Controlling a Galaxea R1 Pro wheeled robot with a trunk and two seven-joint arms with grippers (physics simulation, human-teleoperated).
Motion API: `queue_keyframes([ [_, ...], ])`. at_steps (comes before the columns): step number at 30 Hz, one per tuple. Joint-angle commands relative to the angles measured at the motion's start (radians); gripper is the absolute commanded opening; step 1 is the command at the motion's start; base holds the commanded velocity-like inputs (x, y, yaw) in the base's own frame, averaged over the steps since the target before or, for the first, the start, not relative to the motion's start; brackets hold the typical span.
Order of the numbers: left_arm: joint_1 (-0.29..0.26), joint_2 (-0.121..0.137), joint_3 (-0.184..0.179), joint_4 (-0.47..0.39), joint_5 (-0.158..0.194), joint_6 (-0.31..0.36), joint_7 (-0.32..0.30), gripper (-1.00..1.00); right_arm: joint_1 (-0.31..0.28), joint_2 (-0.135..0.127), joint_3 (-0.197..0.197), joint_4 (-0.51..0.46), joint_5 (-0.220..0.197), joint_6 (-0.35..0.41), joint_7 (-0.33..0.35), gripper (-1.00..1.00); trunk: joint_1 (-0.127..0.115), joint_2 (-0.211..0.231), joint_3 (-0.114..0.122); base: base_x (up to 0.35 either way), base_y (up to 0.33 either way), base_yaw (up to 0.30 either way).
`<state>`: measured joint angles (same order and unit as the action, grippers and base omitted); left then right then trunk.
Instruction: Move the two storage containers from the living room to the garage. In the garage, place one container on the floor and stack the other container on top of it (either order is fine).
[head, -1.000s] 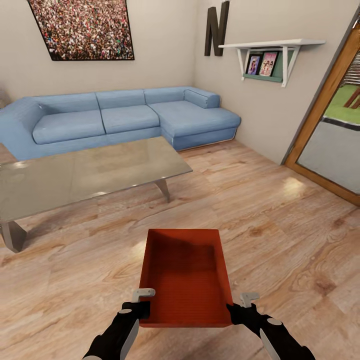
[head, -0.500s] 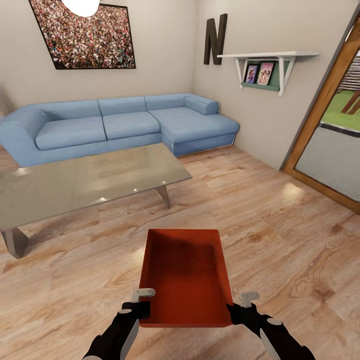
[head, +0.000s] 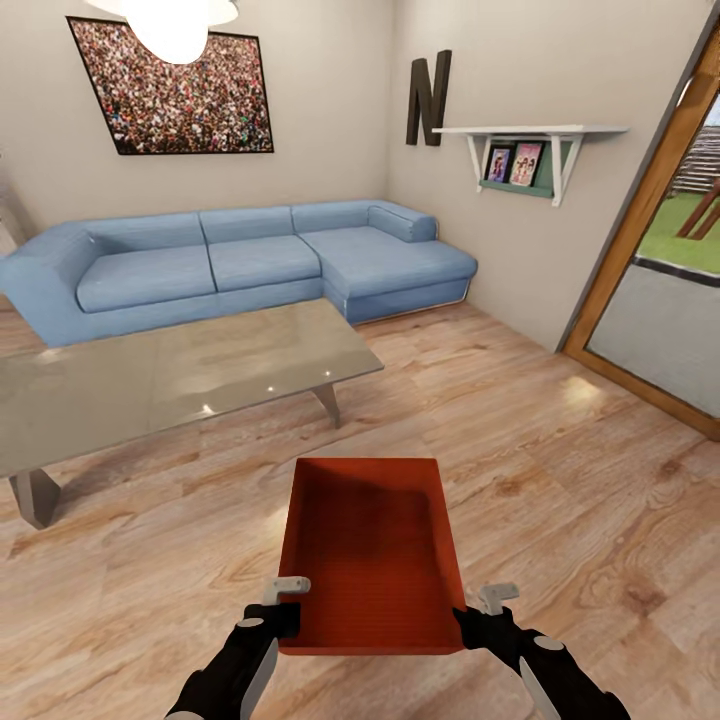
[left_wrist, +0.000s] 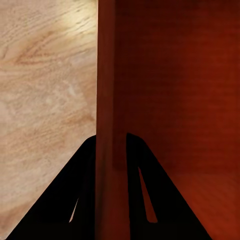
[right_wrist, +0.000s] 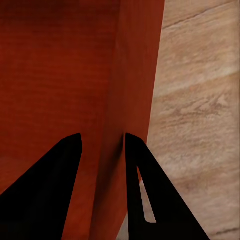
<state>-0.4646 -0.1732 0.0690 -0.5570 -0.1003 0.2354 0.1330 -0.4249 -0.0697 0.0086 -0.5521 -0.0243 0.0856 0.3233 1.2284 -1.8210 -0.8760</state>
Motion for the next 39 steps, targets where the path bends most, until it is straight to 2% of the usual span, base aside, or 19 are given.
queue_keyframes([
  [1, 0.0, -0.001, 0.009, -0.003, -0.022, 0.007, 0.004, -1.0, 0.0, -0.001, 0.001, -0.002, -0.002, 0.006, 0.002, -1.0, -0.004, 0.007, 0.004, 0.0, 0.0, 0.0],
  [10, 0.0, -0.001, 0.009, -0.003, -0.022, 0.007, 0.004, -1.0, 0.0, -0.001, 0.002, -0.002, -0.002, 0.006, 0.002, -1.0, -0.039, 0.07, 0.046, 0.0, 0.0, 0.114],
  [39, 0.0, -0.001, 0.009, -0.003, -0.022, 0.008, 0.003, -1.0, 0.0, -0.001, 0.002, -0.002, -0.002, 0.008, 0.001, -1.0, -0.15, 0.273, 0.172, 0.0, 0.0, 0.221],
])
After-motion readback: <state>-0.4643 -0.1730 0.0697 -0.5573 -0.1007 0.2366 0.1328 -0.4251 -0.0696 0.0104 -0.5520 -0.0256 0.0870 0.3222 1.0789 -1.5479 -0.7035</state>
